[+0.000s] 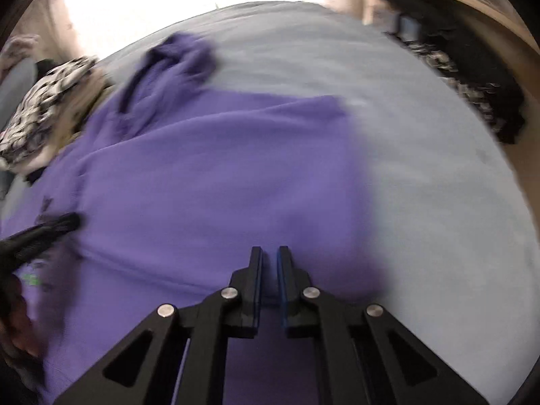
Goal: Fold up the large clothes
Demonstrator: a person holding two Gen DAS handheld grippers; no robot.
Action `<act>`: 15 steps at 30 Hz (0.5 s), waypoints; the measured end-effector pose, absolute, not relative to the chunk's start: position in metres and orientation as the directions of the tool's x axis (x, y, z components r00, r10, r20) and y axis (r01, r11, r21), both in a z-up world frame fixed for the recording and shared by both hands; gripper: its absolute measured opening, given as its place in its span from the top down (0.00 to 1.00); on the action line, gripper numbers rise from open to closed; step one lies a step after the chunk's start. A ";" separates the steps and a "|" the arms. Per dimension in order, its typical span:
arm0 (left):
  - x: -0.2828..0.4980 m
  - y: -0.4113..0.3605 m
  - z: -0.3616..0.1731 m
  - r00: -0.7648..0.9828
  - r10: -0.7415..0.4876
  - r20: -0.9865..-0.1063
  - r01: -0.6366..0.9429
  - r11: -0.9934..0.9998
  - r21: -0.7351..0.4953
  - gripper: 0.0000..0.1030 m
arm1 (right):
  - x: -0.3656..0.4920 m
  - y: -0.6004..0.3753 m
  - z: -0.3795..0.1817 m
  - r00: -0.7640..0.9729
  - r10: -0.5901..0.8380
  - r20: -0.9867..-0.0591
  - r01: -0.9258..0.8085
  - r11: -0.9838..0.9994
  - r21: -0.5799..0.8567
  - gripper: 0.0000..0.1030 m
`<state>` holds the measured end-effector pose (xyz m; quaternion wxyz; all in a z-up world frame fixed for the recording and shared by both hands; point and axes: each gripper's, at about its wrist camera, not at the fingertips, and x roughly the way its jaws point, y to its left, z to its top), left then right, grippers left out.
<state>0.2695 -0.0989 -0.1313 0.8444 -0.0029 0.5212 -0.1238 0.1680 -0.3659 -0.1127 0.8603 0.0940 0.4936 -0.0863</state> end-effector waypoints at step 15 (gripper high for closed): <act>0.292 -0.108 -0.101 0.498 -0.172 -0.850 0.193 0.978 -0.086 0.65 | 0.214 -0.358 -0.080 0.560 0.090 -0.824 0.172 0.960 0.221 0.80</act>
